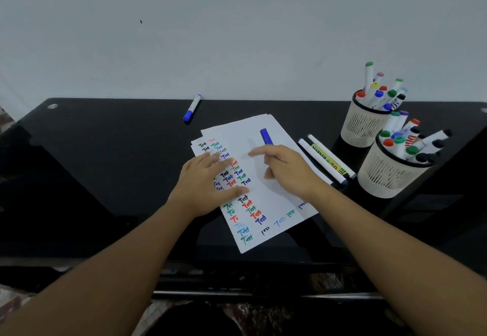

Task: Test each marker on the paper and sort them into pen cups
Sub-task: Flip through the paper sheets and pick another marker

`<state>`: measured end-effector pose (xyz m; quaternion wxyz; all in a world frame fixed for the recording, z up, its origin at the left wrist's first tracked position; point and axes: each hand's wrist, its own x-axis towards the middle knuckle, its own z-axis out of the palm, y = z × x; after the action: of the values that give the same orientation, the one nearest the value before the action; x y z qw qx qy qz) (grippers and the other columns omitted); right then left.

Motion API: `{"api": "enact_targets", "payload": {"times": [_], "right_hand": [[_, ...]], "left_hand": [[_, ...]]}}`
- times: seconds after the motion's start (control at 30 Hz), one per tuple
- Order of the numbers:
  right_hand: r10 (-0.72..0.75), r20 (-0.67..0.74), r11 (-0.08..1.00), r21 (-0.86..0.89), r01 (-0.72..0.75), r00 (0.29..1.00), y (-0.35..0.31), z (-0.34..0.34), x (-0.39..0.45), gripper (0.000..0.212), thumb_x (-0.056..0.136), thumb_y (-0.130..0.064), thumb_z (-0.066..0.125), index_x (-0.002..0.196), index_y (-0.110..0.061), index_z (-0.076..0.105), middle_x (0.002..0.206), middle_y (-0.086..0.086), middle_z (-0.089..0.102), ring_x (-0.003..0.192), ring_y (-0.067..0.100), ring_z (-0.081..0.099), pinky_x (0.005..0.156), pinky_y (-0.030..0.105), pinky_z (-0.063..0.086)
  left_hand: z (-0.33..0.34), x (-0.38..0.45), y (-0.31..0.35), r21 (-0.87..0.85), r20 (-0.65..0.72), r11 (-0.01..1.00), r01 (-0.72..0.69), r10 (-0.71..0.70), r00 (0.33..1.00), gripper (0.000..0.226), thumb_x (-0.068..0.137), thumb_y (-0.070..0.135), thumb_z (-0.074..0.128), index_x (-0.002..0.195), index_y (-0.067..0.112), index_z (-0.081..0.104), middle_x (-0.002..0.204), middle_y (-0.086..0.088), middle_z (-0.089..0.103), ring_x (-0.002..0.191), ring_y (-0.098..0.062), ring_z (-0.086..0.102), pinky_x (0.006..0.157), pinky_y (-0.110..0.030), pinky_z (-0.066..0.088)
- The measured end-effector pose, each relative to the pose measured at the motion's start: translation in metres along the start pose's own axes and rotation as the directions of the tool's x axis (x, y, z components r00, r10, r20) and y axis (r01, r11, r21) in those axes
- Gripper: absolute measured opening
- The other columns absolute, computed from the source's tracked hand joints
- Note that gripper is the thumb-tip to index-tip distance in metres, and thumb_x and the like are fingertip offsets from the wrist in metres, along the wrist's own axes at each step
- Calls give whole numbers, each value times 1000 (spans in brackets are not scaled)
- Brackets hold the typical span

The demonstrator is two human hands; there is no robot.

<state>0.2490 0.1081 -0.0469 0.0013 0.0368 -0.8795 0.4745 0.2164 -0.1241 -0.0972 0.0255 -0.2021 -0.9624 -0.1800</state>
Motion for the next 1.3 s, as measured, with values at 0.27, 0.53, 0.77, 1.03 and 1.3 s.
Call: {"api": "enact_targets", "payload": {"times": [0.27,0.53,0.77,1.03,1.3], "right_hand": [[160,69,966,194,-171,985,7,-30,-3,56,99,2,52,139,-36,48,120,-8,65,106,6,68,88,25,54],[145,-148,986,104,-131,978,4,-48,-11,34,106,-52,44,113,-27,66,98,4,67,72,12,59,75,33,52],[-156,-311,943,-328,48,937,-15,-90,-7,22,104,-36,57,116,-18,50,81,-11,70,67,5,63,61,22,48],[-138,-535,915,-392,-100,834,-22,-176,13,28,104,-38,55,120,-15,55,97,3,69,87,23,67,83,46,56],[-36,-561,858,-442,-262,827,1,-221,17,30,105,-37,56,119,-12,53,95,9,66,85,29,65,75,43,54]], "left_hand": [[1,1,-2,-3,30,1000,14,-14,999,103,66,103,34,150,42,44,164,9,28,153,-14,19,125,-45,10],[6,2,-6,-35,-11,999,10,-10,1000,98,68,101,42,146,41,50,162,9,34,150,-13,25,125,-46,16],[7,1,-8,-48,-20,999,7,-8,1000,100,66,102,40,145,42,50,161,9,35,150,-13,26,124,-47,18],[5,1,-6,-60,-24,998,11,-13,1000,106,62,104,38,145,40,52,160,10,37,150,-13,27,124,-48,21],[3,3,-4,-48,-20,999,7,-8,1000,107,61,105,36,146,42,50,160,10,37,149,-14,28,124,-49,22]]}}
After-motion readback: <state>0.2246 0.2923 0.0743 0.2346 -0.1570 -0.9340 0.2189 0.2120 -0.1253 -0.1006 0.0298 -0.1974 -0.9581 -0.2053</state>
